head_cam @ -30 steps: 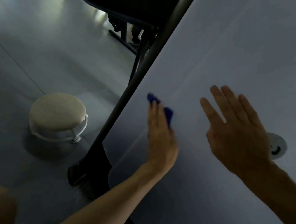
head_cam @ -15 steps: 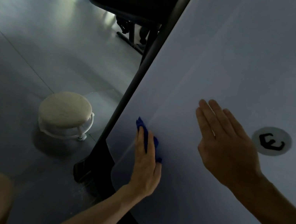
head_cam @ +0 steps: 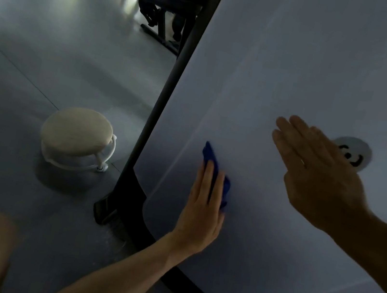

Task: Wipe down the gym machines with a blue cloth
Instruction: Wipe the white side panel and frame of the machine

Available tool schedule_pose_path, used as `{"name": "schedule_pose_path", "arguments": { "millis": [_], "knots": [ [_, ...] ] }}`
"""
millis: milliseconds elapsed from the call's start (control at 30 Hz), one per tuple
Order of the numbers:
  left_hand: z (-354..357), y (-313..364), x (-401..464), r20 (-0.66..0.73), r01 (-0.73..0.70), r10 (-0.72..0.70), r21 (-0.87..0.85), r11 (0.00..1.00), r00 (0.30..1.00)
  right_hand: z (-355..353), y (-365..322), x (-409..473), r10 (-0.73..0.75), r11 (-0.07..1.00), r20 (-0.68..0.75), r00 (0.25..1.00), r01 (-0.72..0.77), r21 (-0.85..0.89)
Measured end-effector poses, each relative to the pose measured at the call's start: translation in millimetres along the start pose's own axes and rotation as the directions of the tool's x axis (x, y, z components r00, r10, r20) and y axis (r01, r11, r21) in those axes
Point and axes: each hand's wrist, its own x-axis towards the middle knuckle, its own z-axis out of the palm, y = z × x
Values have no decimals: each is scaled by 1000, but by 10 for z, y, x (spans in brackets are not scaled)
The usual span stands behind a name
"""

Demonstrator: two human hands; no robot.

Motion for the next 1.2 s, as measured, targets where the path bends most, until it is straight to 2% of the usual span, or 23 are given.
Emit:
{"name": "schedule_pose_path", "arguments": {
  "millis": [67, 167, 300, 433, 533, 667, 800, 867, 900, 967, 1033, 1100, 1167, 1200],
  "knots": [
    [26, -218, -363, 121, -88, 74, 113, 990, 990, 32, -61, -78, -12, 1000, 1, 1000, 12, 12],
    [-75, -173, -246, 187, -111, 97, 64, 992, 978, 1, -21, -64, -32, 999, -6, 999, 32, 9],
    [-270, 421, 559, 62, -254, 256, -42, 966, 965, -97, 94, 61, 12, 1000, -30, 999, -12, 1],
    [-275, 657, 971, -63, -262, 257, -91, 961, 964, -107, 85, 86, 75, 997, -33, 997, -74, 29],
    [-140, 343, 615, -59, -301, 303, 37, 953, 951, -14, -77, 47, 69, 997, -11, 998, -68, 48],
    [-72, -378, 95, 28, -407, 412, 240, 881, 911, 267, -384, 57, -74, 997, 32, 997, 73, 22],
    [-218, -964, 36, 80, -403, 398, 294, 866, 914, 449, -587, 272, -97, 995, 19, 995, 97, 18],
    [-271, -1195, 84, 68, -341, 337, 294, 893, 939, 507, -688, 432, -93, 995, -18, 995, 94, 19],
    [-288, -1289, 123, 39, -266, 266, 277, 923, 963, 537, -740, 510, -90, 996, -35, 995, 91, 24],
    [-312, -1433, 237, -36, -26, 32, 149, 989, 999, 595, -825, 645, -91, 995, -57, 994, 92, 25],
    [-374, -1469, 385, -80, 157, -157, -6, 988, 984, 639, -877, 748, -100, 995, -54, 994, 101, 16],
    [-458, -1435, 564, -101, 330, -356, -212, 920, 929, 658, -888, 804, -104, 994, -48, 993, 105, 14],
    [-570, -1363, 729, -59, 491, -572, -445, 749, 818, 663, -909, 826, -93, 996, -57, 994, 94, 8],
    [-603, -1312, 777, -46, 529, -631, -501, 685, 774, 665, -921, 834, -89, 996, -57, 994, 89, 8]
  ]
}}
